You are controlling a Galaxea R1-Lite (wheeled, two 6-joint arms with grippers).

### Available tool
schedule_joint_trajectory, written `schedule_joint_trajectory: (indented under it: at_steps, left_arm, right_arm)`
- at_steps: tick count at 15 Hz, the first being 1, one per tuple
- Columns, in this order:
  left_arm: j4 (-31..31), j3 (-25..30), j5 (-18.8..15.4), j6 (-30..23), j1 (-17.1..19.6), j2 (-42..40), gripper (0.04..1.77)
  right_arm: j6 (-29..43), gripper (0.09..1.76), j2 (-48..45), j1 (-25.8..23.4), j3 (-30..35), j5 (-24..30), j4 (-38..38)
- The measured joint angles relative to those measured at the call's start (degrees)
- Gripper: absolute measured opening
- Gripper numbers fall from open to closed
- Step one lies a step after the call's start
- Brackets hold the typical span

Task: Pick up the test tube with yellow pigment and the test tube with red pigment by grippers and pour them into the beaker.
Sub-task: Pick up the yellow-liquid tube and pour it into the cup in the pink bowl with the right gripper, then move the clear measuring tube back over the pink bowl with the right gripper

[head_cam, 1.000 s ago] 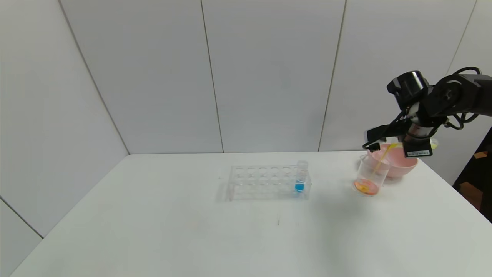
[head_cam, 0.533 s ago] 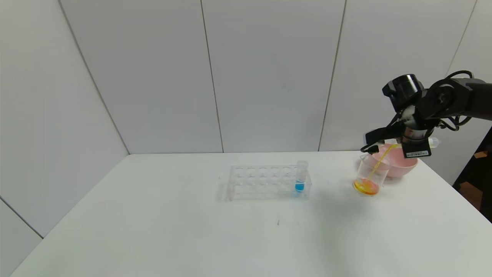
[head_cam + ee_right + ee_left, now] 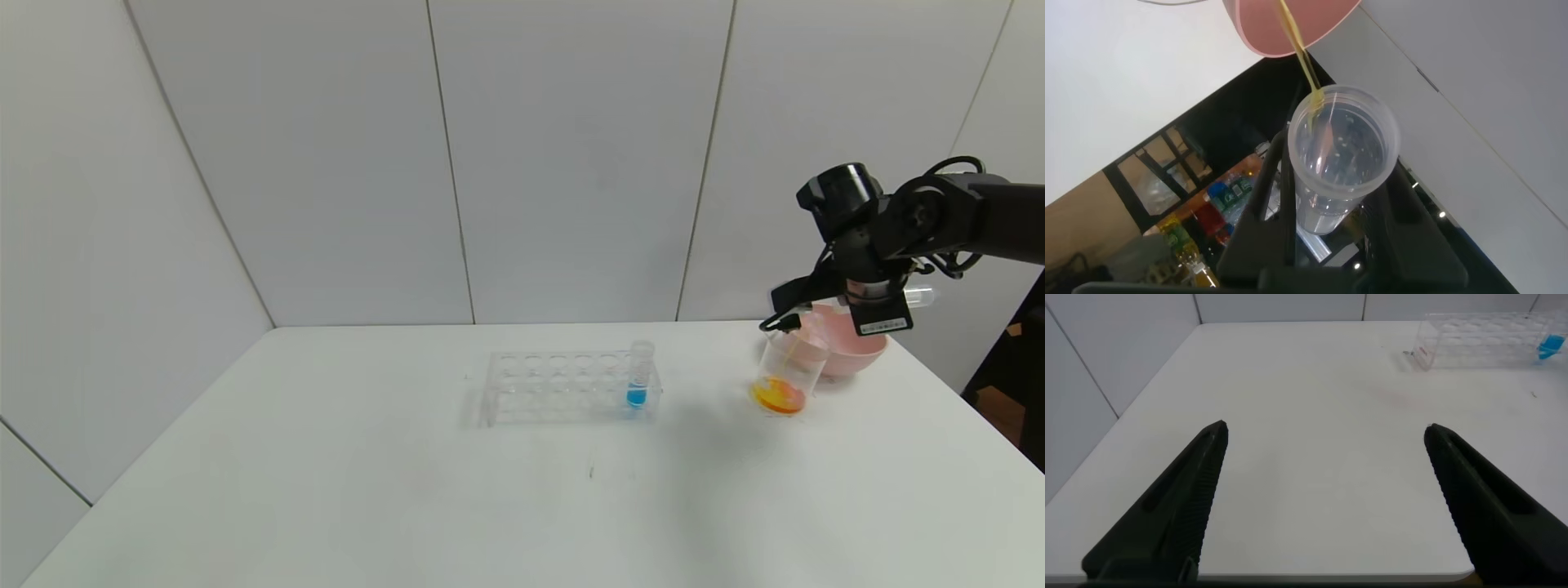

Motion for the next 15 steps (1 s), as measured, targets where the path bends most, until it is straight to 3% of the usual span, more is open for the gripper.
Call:
schedule_joint_trajectory:
  at_steps: [5, 15]
  left_arm:
    - [0.0, 0.0, 0.0, 0.0, 0.0, 0.0, 1.72]
    - [0.0, 0.0, 0.0, 0.0, 0.0, 0.0, 1.72]
  right_arm:
    - [-2.2, 0.52, 0.1, 0.7, 0.0, -3.3, -0.7]
    - [-2.2, 0.52, -0.9, 1.2, 0.0, -2.9, -0.3]
